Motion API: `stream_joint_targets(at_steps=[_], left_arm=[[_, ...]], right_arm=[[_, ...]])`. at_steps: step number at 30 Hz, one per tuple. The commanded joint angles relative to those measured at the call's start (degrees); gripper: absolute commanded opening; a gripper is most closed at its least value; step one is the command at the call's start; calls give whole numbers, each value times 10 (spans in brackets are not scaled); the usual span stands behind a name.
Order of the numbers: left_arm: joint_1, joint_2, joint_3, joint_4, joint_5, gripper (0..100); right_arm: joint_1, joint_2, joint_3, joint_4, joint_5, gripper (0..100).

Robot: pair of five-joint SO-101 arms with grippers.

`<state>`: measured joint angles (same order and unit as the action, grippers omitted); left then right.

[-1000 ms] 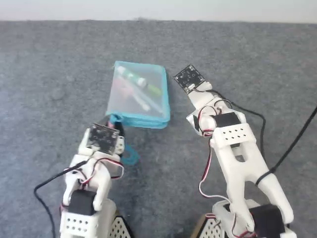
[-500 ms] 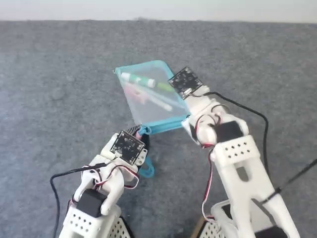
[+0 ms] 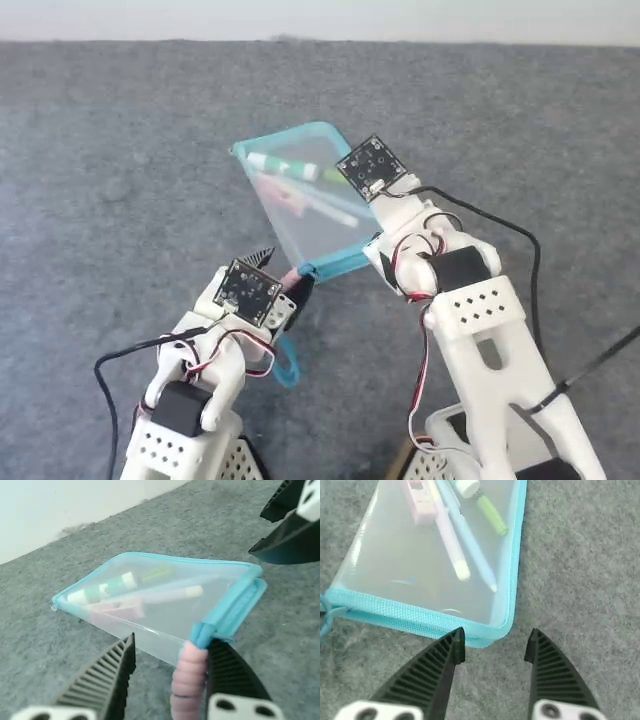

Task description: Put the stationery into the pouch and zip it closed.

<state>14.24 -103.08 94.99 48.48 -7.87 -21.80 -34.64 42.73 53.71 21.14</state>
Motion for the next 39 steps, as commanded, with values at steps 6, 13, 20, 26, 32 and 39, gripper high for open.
stream_joint_targets(at_steps=[6,13,20,26,32,39], left_arm=[[-17,-11,-96,45,5,213],[-36,-12,-131,76,4,214],[-34,-12,-120,76,4,239],[-19,-10,-115,85,8,325],[59,-9,-111,113,-13,334],[33,-10,-74,64,-58,238]], right_arm=[[-4,-27,-11,-7,-8,203],[-4,-27,-10,-8,-8,203],[-7,-26,13,-36,-7,203],[-7,-27,25,-56,-6,202],[-7,-27,25,-56,-6,202],[-7,-27,26,-56,-5,202]])
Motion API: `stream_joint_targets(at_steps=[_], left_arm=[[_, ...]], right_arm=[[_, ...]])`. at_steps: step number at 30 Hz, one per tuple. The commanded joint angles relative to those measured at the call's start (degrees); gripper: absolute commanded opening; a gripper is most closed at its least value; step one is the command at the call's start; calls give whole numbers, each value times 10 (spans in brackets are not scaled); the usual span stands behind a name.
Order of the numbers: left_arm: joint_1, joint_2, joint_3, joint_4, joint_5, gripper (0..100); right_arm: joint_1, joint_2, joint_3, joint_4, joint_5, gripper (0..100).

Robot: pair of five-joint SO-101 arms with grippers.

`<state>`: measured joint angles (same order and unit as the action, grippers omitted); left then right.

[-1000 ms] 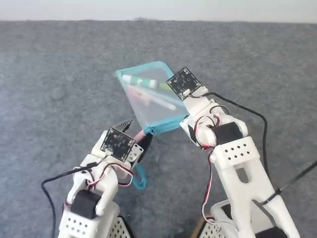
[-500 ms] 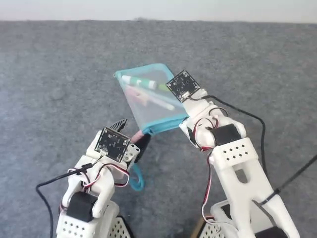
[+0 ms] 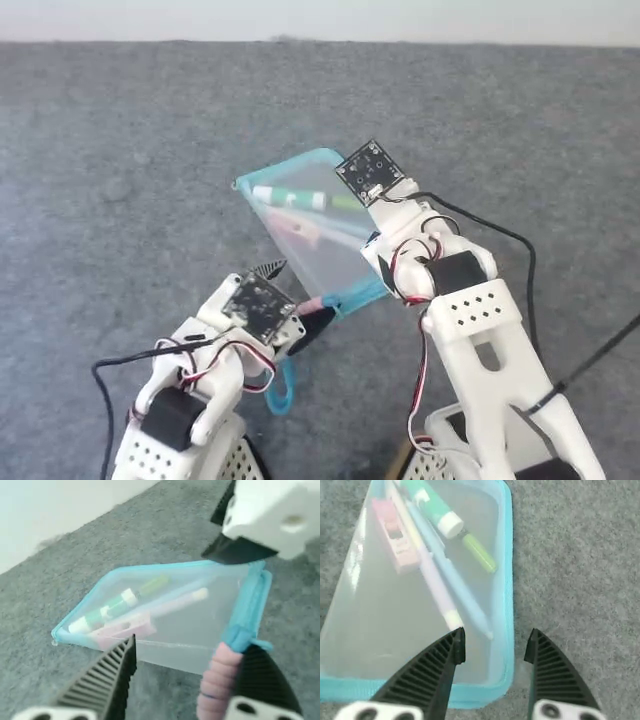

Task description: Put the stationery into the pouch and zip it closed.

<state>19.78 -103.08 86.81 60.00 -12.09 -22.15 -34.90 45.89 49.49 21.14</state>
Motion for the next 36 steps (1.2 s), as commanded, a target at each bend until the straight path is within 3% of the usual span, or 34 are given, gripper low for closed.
stream_joint_targets(at_steps=[1,6,8,13,21,36], left_arm=[[-48,-10,13,-74,-11,223],[-188,-10,21,-146,51,239],[-173,-9,23,-141,40,250],[-60,-9,29,-93,3,250],[-76,-10,32,-97,3,250],[-73,-10,32,-97,3,250]], right_arm=[[-3,-24,-5,-15,-5,202],[-4,-24,-5,-15,-6,202],[-4,-24,-5,-15,-7,202],[-5,-23,-4,-16,-8,202],[-95,24,6,3,27,203],[-111,-116,-20,203,98,205]])
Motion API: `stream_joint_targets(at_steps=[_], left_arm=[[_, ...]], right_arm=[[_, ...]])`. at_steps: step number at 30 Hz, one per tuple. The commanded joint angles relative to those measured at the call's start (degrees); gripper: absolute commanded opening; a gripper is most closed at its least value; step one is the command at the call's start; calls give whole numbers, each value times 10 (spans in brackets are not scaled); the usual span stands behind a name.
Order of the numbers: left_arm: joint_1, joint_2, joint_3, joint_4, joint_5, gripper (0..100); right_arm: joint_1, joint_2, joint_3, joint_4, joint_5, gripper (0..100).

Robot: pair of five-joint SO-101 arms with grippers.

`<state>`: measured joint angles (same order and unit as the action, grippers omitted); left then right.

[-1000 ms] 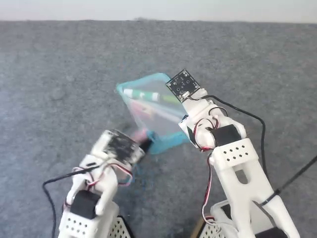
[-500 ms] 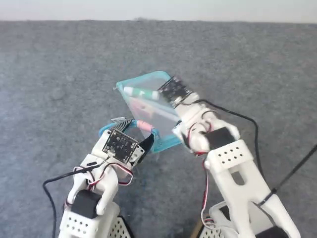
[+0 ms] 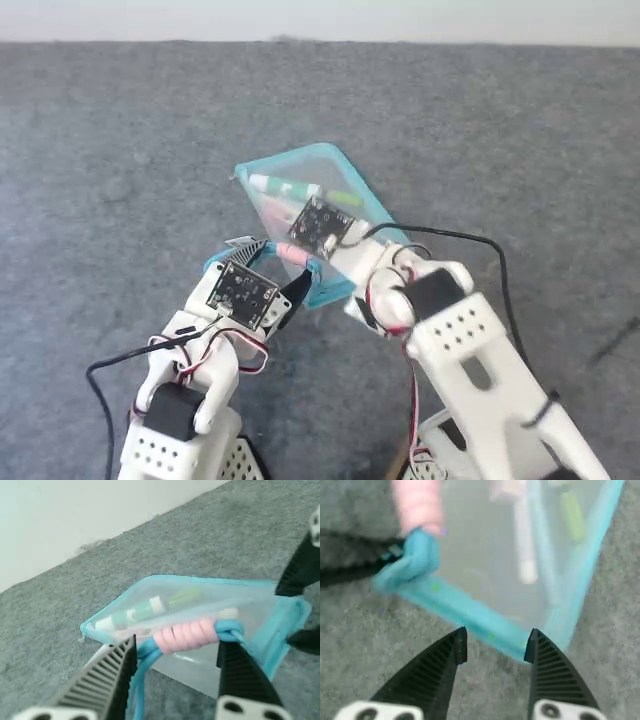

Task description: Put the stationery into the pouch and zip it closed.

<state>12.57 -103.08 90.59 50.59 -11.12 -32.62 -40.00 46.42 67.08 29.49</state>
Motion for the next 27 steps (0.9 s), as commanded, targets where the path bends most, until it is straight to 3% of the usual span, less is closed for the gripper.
stream_joint_targets(at_steps=[1,8,21,27], left_arm=[[0,-10,-6,-3,-7,250],[1,-10,-6,-3,-7,250],[1,-10,-6,-2,-7,250],[1,-10,-6,-2,-7,250]], right_arm=[[-7,-84,-17,26,14,205],[-5,-108,51,-70,-7,205],[1,54,34,-179,-13,203],[54,117,-22,-201,-47,203]])
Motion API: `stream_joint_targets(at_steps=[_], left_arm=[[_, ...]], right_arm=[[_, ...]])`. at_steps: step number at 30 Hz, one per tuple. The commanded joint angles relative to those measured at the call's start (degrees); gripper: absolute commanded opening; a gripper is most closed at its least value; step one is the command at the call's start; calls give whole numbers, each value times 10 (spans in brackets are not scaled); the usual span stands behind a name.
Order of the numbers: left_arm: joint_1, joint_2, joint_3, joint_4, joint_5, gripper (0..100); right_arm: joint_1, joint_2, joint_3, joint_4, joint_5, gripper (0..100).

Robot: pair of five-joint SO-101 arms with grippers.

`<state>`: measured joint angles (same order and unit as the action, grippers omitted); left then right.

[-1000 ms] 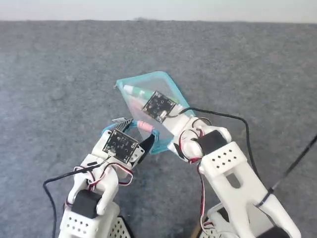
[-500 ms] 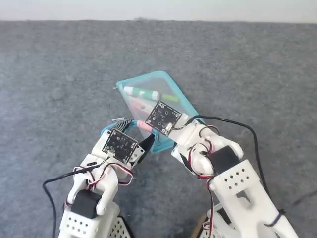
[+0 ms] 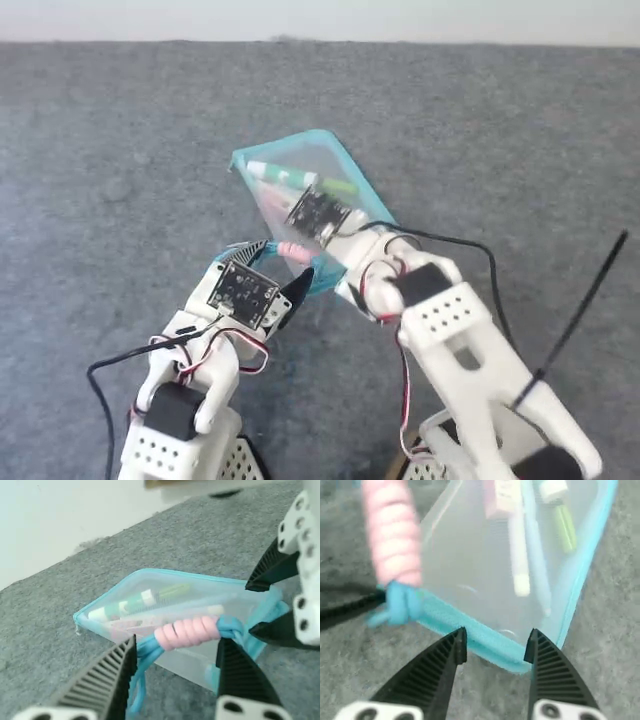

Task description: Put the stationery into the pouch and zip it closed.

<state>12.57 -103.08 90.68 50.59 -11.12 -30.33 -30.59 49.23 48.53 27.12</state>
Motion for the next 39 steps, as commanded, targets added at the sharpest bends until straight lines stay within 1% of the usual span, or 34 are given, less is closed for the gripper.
stream_joint_targets(at_steps=[1,4,8,11,15,19,22,26,28,34,39], left_arm=[[1,-10,-7,-2,-7,250],[1,-10,-7,-2,-7,250],[0,-10,-7,-2,-7,250],[-2,-10,-7,-2,-7,250],[-3,-10,-7,-2,-7,250],[-4,-11,-7,-2,-7,250],[-4,-11,-10,-2,-7,239],[-4,-12,-15,0,-7,222],[-4,-12,-16,-1,-7,222],[-4,-12,-16,1,-7,221],[-4,-12,-15,-2,-7,221]], right_arm=[[41,30,-55,-7,-24,203],[55,24,-62,32,-25,206],[29,-42,-38,60,-24,206],[2,-86,-3,52,-25,206],[1,-99,25,27,-28,202],[1,-106,27,28,-37,196],[1,-106,27,25,-61,133],[4,-106,27,22,-64,35],[15,-106,29,9,-65,13],[69,-106,69,-70,-66,13],[70,-106,95,-100,-66,13]])
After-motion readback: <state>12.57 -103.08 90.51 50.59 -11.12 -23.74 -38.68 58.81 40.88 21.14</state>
